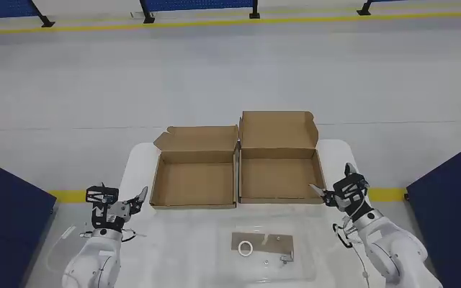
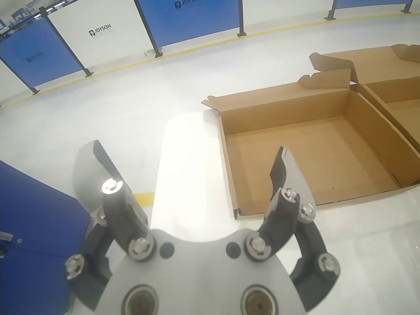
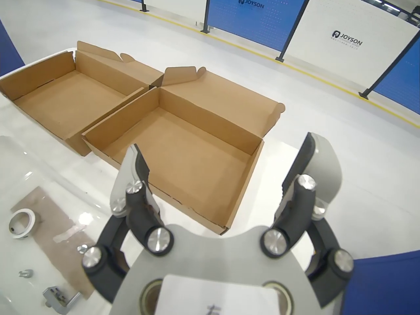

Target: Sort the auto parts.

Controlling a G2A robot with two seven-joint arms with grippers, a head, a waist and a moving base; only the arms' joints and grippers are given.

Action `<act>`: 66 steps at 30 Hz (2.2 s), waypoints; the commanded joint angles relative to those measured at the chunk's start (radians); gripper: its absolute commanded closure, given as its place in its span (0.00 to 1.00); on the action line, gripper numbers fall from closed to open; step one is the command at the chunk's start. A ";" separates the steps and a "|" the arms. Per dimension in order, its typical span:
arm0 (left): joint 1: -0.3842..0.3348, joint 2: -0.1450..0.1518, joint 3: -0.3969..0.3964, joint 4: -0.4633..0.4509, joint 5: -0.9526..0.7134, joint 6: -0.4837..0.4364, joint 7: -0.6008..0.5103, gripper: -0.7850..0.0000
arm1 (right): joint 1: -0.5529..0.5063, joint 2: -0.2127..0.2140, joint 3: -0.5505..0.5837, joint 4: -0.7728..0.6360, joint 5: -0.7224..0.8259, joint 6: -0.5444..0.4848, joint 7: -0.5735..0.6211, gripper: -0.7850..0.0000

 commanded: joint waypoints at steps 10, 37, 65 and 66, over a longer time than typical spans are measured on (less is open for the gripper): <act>0.000 0.000 0.000 0.000 0.000 0.000 0.000 0.00 | 0.099 0.032 0.048 -0.027 0.048 -0.390 0.218 0.00; 0.000 0.000 0.000 0.000 0.000 0.000 0.000 0.00 | 0.311 0.083 -0.120 -0.064 0.268 -0.687 0.705 0.00; 0.000 0.000 0.000 0.000 0.000 0.000 0.000 0.00 | 0.506 0.286 -0.558 -0.101 0.137 -0.687 0.738 0.00; 0.000 0.000 0.000 0.000 0.000 0.000 0.000 0.00 | 0.517 0.292 -0.586 -0.103 0.125 -0.687 0.738 0.00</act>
